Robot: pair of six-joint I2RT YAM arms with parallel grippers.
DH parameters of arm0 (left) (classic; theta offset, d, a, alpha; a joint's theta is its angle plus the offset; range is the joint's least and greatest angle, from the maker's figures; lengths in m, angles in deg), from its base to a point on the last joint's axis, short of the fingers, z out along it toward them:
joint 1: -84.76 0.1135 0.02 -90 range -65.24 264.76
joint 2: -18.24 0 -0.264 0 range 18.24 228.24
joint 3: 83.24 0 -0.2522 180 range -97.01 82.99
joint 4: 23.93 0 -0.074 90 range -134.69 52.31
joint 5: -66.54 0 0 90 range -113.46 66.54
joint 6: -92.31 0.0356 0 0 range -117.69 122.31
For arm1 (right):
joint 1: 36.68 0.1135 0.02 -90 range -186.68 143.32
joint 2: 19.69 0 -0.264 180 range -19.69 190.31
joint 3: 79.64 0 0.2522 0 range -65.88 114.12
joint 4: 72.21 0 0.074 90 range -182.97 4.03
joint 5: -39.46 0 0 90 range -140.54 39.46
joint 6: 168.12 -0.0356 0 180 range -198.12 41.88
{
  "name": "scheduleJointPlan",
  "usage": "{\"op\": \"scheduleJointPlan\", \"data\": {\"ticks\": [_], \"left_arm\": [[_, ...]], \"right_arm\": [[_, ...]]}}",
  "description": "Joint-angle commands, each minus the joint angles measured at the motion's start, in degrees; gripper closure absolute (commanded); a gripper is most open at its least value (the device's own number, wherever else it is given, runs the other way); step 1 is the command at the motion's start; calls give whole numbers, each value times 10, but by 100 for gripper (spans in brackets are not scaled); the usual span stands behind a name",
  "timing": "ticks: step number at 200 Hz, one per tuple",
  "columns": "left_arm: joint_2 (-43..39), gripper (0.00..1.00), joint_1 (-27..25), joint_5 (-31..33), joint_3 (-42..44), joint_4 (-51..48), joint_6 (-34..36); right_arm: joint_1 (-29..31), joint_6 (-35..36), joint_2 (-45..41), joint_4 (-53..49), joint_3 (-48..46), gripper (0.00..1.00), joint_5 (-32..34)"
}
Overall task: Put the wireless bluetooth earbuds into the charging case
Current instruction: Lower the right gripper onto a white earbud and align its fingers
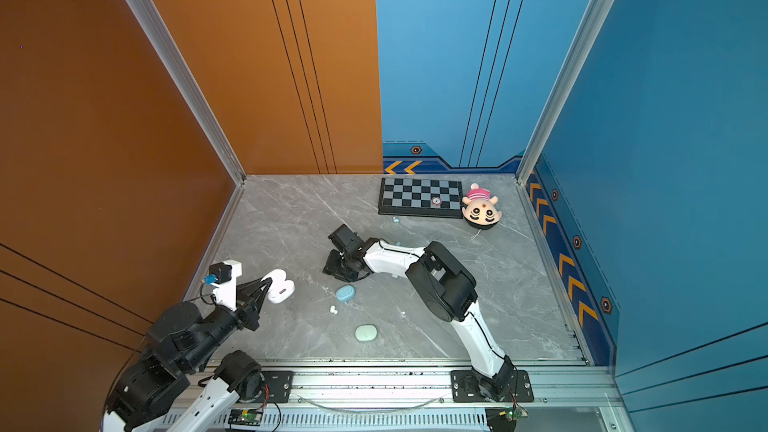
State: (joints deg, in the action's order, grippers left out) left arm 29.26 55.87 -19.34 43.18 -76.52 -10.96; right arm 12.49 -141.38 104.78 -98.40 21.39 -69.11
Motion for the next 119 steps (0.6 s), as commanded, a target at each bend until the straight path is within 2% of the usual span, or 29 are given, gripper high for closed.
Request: {"op": "scheduleJointPlan", "data": {"ticks": [1,31,81,119], "left_arm": [[-3,100,4,9,-9,4,1],[-3,100,3,9,-10,5,1],[-1,100,3,7,-8,4,0],[2,100,3,7,-8,4,0]], "right_arm": [[-21,30,-11,-49,-17,53,45],[-36,52,-12,-59,-9,53,48],[-44,129,-22,-113,25,52,68],[-55,182,-45,-146,32,45,82]]}}
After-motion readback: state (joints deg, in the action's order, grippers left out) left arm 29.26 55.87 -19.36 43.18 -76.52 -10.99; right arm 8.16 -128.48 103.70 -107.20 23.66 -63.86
